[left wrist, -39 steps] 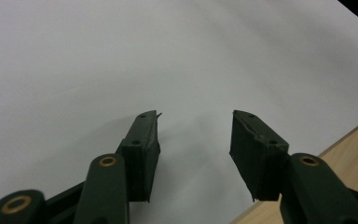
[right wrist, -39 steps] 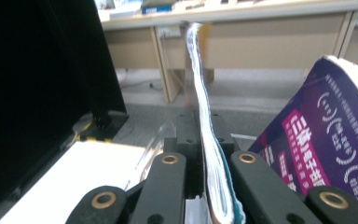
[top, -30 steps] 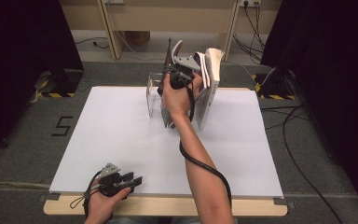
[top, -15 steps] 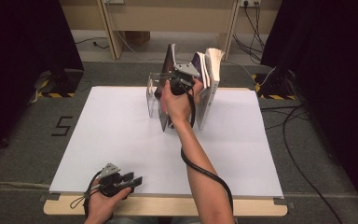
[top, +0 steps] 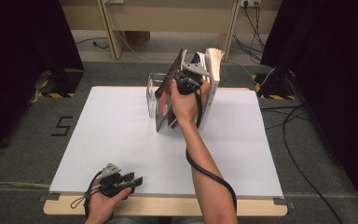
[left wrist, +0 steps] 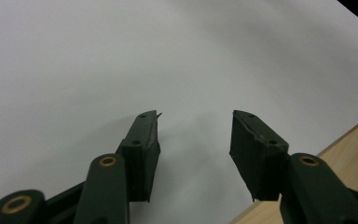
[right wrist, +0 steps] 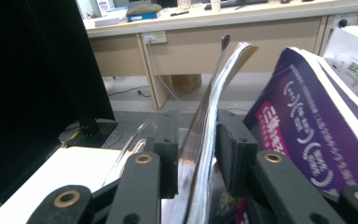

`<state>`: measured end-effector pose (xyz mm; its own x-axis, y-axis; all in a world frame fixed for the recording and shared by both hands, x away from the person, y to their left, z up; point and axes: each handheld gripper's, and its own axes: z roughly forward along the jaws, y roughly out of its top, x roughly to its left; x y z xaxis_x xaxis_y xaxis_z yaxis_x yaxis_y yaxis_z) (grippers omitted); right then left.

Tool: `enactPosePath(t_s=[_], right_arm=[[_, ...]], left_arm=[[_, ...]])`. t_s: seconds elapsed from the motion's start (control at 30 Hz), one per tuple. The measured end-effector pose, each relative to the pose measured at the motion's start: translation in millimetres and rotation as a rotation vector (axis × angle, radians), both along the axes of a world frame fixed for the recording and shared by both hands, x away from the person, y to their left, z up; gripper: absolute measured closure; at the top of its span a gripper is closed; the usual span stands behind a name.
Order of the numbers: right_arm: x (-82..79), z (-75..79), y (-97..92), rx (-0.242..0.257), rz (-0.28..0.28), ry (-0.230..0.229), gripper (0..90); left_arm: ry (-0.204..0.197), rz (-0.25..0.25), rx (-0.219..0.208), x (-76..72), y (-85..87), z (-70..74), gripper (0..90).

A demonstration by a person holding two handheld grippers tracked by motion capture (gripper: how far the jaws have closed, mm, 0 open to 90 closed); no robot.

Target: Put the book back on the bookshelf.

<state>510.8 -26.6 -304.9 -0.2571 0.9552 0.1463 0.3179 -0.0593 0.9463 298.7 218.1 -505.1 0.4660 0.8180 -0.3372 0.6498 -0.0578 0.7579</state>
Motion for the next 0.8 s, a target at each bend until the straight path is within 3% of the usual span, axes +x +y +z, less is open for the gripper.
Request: enactPosePath(t_s=[0.27,0.8], right_arm=[[0.7,-0.1,-8.7,0.006,-0.003,0.051,78.5],[-5.6,-10.3,-17.3,0.024,-0.007,0.085,69.4]], left_arm=[[-0.002,-0.002,0.002,-0.1,-0.7,0.0,51.2],[-0.002,-0.002,0.001,-0.4,-0.9,-0.1,51.2]])
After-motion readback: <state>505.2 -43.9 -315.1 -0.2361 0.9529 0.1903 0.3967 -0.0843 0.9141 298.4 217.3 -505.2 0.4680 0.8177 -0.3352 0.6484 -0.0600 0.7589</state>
